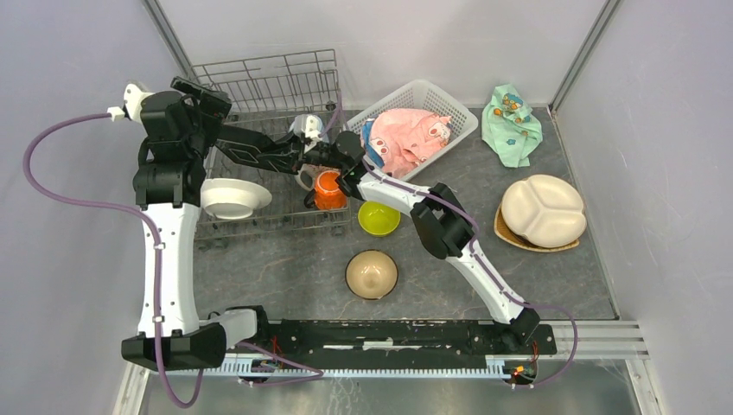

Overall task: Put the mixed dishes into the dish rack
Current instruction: Insert the plate into the dish rack.

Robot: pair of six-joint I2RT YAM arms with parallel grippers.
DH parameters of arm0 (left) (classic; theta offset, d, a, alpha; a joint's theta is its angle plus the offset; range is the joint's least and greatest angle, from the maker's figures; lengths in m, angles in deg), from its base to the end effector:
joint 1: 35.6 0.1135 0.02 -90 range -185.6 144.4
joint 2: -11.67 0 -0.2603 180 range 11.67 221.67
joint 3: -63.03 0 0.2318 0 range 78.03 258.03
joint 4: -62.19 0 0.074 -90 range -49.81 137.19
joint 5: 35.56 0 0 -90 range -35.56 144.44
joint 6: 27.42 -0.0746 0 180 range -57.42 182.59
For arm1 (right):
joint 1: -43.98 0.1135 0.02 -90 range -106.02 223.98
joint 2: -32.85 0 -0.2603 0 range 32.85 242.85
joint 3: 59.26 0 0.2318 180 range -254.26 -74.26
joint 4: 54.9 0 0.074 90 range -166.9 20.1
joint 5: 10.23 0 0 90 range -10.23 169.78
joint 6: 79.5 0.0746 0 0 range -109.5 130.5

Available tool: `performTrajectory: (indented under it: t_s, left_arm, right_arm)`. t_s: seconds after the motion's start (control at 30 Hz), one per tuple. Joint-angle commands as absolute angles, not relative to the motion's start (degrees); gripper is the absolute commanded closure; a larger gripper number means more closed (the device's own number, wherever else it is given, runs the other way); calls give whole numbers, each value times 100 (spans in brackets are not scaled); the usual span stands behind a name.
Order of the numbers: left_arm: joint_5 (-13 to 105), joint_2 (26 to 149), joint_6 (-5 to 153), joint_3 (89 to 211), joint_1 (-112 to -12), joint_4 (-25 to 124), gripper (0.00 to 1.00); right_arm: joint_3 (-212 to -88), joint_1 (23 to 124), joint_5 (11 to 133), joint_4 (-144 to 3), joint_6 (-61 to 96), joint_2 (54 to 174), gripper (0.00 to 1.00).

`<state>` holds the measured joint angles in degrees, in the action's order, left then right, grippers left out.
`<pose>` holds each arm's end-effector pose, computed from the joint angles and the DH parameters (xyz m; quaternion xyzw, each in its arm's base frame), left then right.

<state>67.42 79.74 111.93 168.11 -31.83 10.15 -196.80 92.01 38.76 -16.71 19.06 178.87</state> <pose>0.2479 0.0331 0.4565 -0.4141 0.6745 -0.1515 0.5922 0.3503 0.4627 0.2894 -0.4440 0.3405 0.5388 0.6298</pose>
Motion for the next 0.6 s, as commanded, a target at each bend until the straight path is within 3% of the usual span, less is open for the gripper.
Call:
performTrajectory:
  t_s: [0.0, 0.37, 0.57]
  left_arm:
    - [6873, 7811, 12302, 16889, -3173, 599, 5]
    - [7338, 8019, 13034, 17059, -3173, -404, 12]
    - [6947, 8372, 13662, 17170, -3104, -905, 19]
  right_arm:
    - [-20003, 9320, 4025, 21, 1522, 17277, 100]
    - [-19739, 9356, 4001, 195, 1409, 17059, 100]
    - [-19540, 9364, 3932, 252, 1258, 16902, 100]
